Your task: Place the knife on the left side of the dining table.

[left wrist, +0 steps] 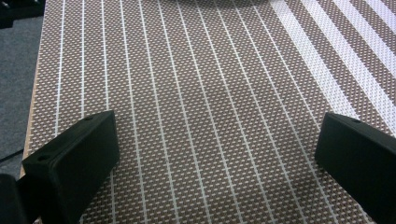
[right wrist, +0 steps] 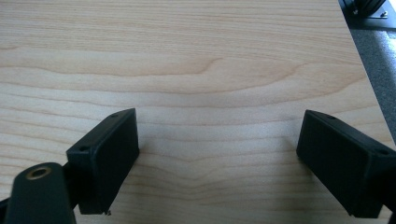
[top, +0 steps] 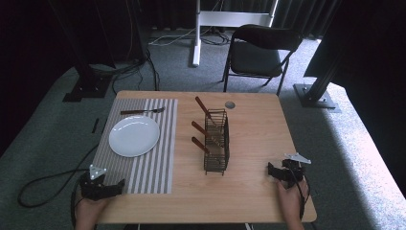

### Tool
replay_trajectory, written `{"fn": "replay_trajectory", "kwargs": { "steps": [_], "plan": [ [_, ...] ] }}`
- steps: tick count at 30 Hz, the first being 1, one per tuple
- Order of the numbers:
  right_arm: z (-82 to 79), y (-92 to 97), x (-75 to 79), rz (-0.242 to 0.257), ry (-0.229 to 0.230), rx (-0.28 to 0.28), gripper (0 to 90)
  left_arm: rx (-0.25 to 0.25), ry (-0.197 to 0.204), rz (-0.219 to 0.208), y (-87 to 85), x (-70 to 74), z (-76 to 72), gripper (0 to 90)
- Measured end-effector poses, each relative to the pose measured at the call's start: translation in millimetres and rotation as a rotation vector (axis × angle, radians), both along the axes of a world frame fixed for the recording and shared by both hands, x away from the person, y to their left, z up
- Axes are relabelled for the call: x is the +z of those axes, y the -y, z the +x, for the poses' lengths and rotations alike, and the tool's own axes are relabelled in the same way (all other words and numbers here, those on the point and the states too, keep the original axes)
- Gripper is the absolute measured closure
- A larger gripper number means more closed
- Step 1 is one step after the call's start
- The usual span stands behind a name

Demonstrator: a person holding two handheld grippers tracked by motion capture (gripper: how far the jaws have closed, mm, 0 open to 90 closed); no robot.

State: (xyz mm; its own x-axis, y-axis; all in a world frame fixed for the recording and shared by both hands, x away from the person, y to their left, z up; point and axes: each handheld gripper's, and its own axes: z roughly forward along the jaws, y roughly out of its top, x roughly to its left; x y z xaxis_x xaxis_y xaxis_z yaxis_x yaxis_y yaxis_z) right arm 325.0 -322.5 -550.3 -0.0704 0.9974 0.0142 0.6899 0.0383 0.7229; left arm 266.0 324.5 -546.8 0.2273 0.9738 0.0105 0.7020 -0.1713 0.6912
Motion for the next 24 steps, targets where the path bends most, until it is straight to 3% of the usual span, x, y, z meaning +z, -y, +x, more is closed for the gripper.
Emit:
{"fn": "replay_trajectory", "kwargs": {
  "steps": [24],
  "plan": [
    [0.0,-0.1,0.0,0.0,0.0,-0.001,12.2,0.002,-0.028,-0.001,3.0,3.5,-1.6,1.7]
  ]
}}
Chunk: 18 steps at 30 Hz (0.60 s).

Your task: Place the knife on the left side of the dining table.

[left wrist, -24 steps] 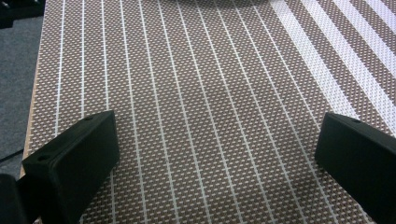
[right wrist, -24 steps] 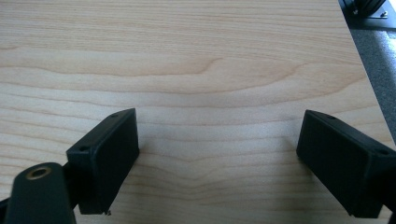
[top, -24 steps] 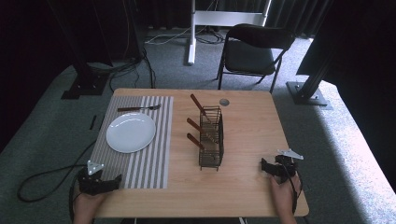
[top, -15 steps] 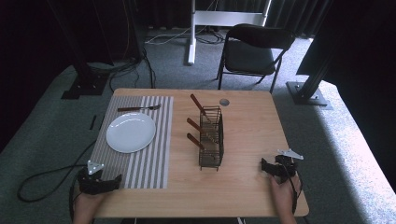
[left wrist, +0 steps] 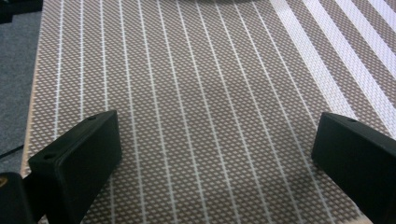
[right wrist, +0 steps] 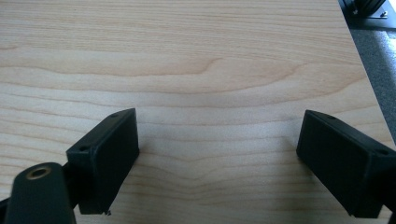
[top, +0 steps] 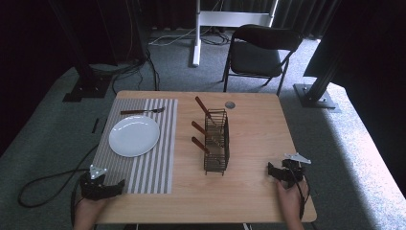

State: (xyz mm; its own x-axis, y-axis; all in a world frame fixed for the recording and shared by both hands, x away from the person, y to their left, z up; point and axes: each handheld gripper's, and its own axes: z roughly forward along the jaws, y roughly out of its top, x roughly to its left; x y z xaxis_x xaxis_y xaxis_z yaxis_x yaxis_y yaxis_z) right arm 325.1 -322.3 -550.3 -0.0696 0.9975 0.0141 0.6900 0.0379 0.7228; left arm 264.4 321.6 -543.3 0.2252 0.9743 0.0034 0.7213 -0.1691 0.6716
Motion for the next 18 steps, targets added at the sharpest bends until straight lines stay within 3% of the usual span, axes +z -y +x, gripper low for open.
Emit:
{"fn": "replay_trajectory", "kwargs": {
  "steps": [1,6,18],
  "plan": [
    [0.0,0.0,0.0,0.0,0.0,0.0,12.2,-0.007,-0.003,-0.02,0.1,0.7,-0.4,1.7],
    [0.0,0.0,0.0,0.0,0.0,0.0,12.2,-0.026,-0.004,-0.042,4.6,5.7,0.6,3.0],
    [0.0,0.0,0.0,0.0,0.0,0.0,12.2,-0.127,0.029,-0.073,27.8,29.8,15.2,3.1]
  ]
}}
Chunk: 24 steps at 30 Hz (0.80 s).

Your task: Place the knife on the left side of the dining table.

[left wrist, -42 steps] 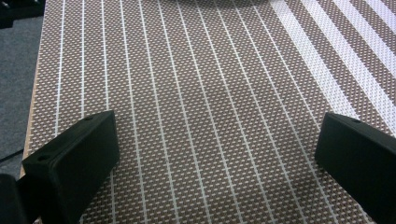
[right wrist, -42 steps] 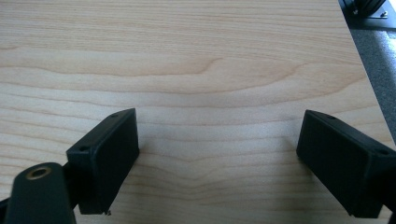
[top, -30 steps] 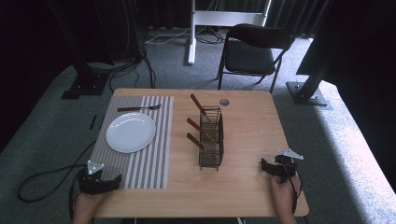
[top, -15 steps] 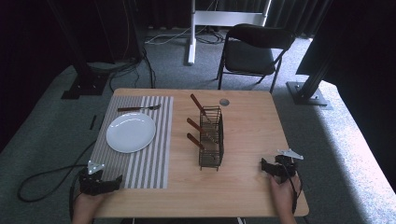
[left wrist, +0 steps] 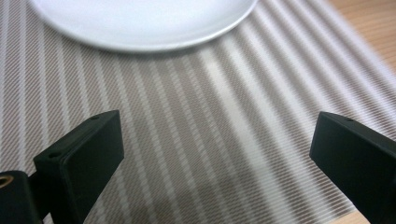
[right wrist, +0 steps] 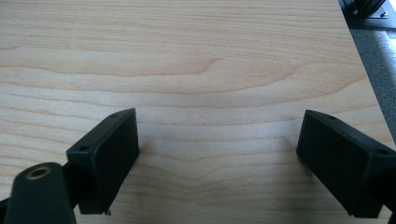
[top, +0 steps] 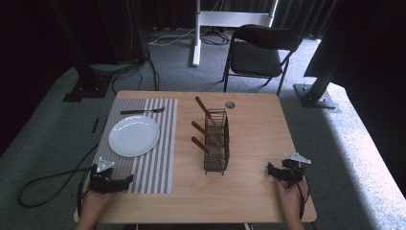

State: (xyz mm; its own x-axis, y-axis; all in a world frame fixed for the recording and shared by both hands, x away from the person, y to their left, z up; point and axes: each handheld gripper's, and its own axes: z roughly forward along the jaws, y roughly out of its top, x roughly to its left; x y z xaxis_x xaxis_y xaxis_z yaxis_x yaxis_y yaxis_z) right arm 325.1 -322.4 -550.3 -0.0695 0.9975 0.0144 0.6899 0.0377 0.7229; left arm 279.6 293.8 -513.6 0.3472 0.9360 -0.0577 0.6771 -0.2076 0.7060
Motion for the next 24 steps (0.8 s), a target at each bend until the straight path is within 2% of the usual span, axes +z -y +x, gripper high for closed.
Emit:
{"fn": "replay_trajectory", "kwargs": {
  "steps": [11,24],
  "plan": [
    [0.0,0.0,0.0,0.0,0.0,0.0,12.2,-0.095,0.04,-0.033,26.0,21.9,17.5,3.2],
    [0.0,0.2,-0.1,-0.002,0.001,0.002,12.3,-0.185,0.083,-0.039,56.6,48.8,37.2,3.2]
  ]
}}
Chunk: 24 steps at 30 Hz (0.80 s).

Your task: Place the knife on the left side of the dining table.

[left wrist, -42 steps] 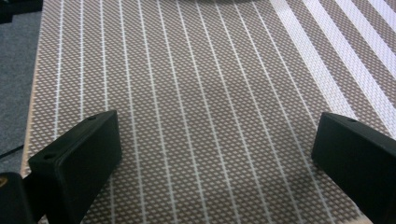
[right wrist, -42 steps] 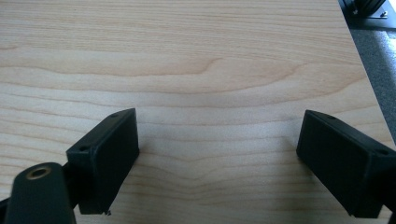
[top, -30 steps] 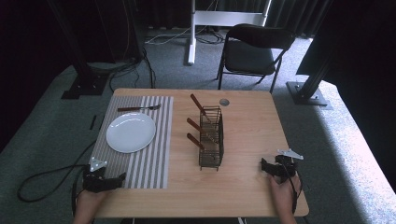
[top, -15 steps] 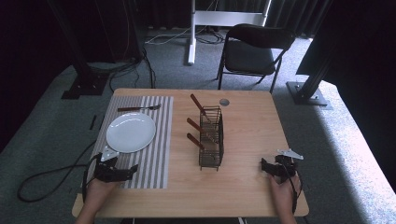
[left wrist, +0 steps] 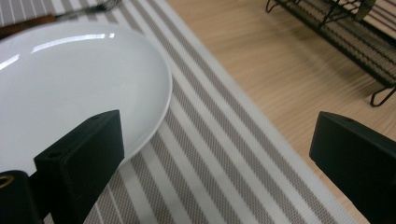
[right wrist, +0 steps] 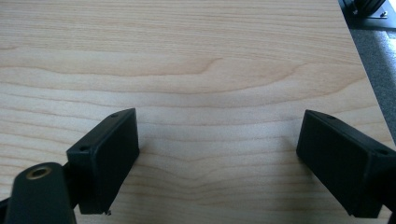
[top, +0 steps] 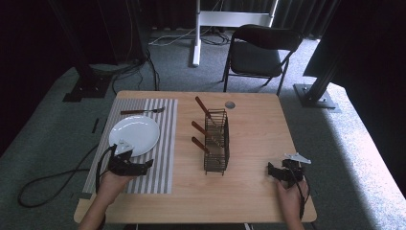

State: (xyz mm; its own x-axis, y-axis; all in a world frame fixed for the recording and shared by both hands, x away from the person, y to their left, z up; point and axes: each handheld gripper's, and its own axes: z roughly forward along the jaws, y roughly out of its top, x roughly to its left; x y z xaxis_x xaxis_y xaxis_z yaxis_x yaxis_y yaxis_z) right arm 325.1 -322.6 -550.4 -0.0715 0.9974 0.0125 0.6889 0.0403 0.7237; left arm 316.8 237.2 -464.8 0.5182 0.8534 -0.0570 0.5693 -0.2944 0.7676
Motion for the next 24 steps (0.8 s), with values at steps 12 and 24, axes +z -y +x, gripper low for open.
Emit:
{"fn": "replay_trajectory", "kwargs": {
  "steps": [12,24],
  "plan": [
    [0.0,0.0,0.0,0.0,0.0,0.0,12.3,-0.063,0.028,-0.039,21.4,21.8,12.5,3.7],
    [0.0,0.0,0.0,0.0,0.0,-0.001,12.3,-0.115,0.056,-0.049,43.6,43.1,26.7,3.7]
  ]
}}
